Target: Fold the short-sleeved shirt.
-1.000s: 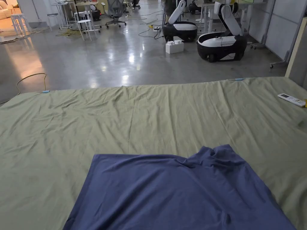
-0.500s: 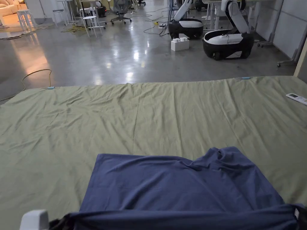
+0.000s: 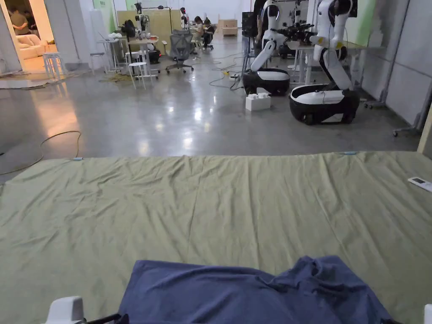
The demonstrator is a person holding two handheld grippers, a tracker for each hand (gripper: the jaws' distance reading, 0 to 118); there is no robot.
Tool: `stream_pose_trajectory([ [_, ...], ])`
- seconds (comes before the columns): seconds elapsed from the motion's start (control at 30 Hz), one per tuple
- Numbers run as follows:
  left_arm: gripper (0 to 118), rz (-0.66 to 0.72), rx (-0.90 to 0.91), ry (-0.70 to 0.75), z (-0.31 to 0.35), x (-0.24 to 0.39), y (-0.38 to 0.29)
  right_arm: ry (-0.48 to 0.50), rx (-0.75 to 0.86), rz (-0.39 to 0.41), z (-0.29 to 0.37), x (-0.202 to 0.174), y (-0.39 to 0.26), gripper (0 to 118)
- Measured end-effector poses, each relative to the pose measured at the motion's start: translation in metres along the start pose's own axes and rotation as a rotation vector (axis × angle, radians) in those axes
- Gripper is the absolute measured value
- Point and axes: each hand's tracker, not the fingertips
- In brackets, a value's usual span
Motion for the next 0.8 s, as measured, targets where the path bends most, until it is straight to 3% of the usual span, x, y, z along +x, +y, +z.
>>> stream_pose_trajectory([
  [0.17, 86, -0.140, 0.351, -0.015, 0.130, 0.038, 0.023, 0.089, 0.286, 0.042, 0.110, -0.019, 0.033, 77],
  [0.27, 86, -0.148, 0.480, 0.002, 0.194, 0.062, 0.017, 0.109, 0.440, 0.044, 0.174, -0.038, 0.037, 77],
  [0.33, 86, -0.193, 0.527, 0.019, 0.221, 0.075, 0.007, 0.152, 0.510, 0.088, 0.206, -0.049, 0.033, 77],
  [0.43, 81, -0.188, 0.565, 0.071, 0.248, 0.086, -0.006, 0.142, 0.564, 0.151, 0.236, -0.068, 0.024, 62],
  [0.47, 69, -0.186, 0.576, 0.072, 0.257, 0.089, -0.010, 0.150, 0.555, 0.150, 0.243, -0.072, 0.020, 47],
  [0.57, 9, -0.203, 0.575, 0.036, 0.275, 0.099, -0.021, 0.163, 0.562, 0.144, 0.256, -0.080, 0.013, 15],
  [0.63, 4, -0.216, 0.579, 0.040, 0.281, 0.106, -0.028, 0.183, 0.536, 0.112, 0.259, -0.083, 0.009, 1],
  [0.8, 0, -0.262, 0.555, 0.012, 0.278, 0.110, -0.030, 0.202, 0.521, 0.077, 0.260, -0.081, 0.006, 0],
])
